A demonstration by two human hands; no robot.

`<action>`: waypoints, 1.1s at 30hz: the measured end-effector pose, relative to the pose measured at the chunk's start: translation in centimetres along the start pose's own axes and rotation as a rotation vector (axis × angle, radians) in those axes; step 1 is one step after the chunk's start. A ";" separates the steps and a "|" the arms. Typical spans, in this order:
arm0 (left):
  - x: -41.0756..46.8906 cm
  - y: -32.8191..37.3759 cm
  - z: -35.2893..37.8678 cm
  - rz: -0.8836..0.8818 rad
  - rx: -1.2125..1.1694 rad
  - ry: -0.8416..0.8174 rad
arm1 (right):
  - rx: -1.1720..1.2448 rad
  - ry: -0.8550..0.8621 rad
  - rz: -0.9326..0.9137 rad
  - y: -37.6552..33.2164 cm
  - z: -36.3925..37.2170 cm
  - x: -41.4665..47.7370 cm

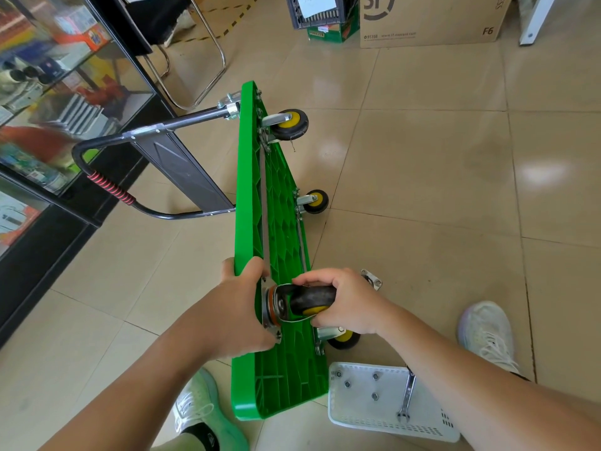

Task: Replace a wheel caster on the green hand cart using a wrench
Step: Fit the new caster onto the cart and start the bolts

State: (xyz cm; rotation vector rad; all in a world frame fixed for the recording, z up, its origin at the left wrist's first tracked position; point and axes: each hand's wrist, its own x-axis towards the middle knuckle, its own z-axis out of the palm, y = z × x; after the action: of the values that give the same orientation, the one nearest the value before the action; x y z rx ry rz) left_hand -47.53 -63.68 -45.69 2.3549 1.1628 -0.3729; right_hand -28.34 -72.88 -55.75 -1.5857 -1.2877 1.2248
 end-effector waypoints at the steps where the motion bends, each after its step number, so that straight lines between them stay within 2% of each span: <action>1: 0.0 0.0 0.0 0.004 -0.004 0.003 | 0.007 0.000 0.002 0.0 0.0 0.1; 15: -0.1 -0.3 -0.2 -0.010 -0.044 -0.049 | -0.048 0.018 -0.039 -0.2 -0.3 -0.2; 33: -0.3 -0.3 0.1 -0.005 -0.083 -0.017 | -0.014 0.016 -0.007 -0.1 0.2 0.0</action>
State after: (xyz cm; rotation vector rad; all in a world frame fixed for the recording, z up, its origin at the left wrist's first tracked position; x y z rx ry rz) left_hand -47.97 -63.72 -45.74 2.2734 1.1548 -0.3394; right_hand -28.55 -72.83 -55.71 -1.5968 -1.2932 1.1994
